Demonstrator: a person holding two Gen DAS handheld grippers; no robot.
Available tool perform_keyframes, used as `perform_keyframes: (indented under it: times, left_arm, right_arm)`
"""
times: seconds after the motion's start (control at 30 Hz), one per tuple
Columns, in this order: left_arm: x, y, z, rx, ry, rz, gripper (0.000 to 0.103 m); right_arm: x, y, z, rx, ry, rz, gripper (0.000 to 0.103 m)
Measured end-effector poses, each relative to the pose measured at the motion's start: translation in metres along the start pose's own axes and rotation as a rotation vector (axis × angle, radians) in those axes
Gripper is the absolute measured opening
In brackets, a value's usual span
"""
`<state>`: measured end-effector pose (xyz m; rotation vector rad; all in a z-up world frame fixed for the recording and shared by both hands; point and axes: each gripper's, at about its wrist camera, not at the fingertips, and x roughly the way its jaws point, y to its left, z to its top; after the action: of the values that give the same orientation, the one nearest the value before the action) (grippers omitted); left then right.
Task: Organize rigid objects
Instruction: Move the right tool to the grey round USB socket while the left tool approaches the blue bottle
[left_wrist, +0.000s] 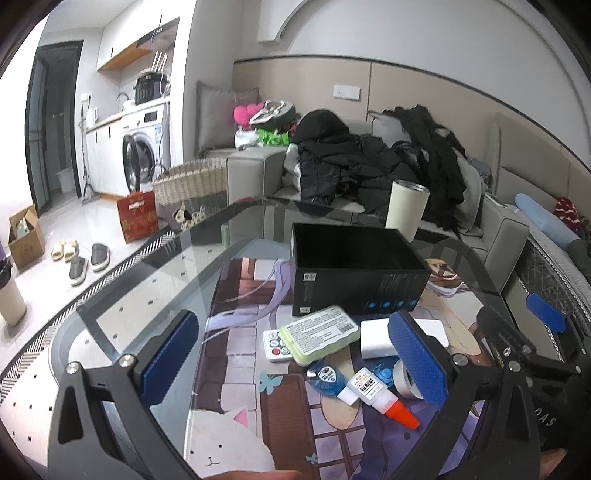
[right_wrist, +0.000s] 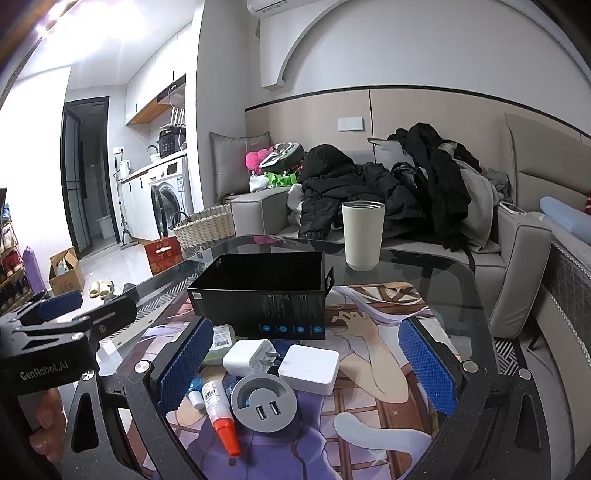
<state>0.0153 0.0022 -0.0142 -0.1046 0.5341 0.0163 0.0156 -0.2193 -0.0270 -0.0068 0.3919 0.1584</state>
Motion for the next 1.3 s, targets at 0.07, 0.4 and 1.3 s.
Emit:
perform_keyframes:
  times: [0.07,0.4,1.3]
  left_arm:
    - [0.007,0.001,0.002,-0.004,0.037,0.006,0.103]
    - [0.057,0.006,-0.003,-0.028,0.274,0.054,0.102]
    - [0.081,-0.016,-0.032,0.136,0.534,-0.058,0.052]
  right_arm:
    - [0.005,-0.003,0.003,-0.004,0.017,-0.001,0.102]
    - [0.050,-0.010,0.008,-0.042,0.296,0.063,0.102]
    - [0.094,0.016,-0.037,-0.127,0.587,0.256,0.052]
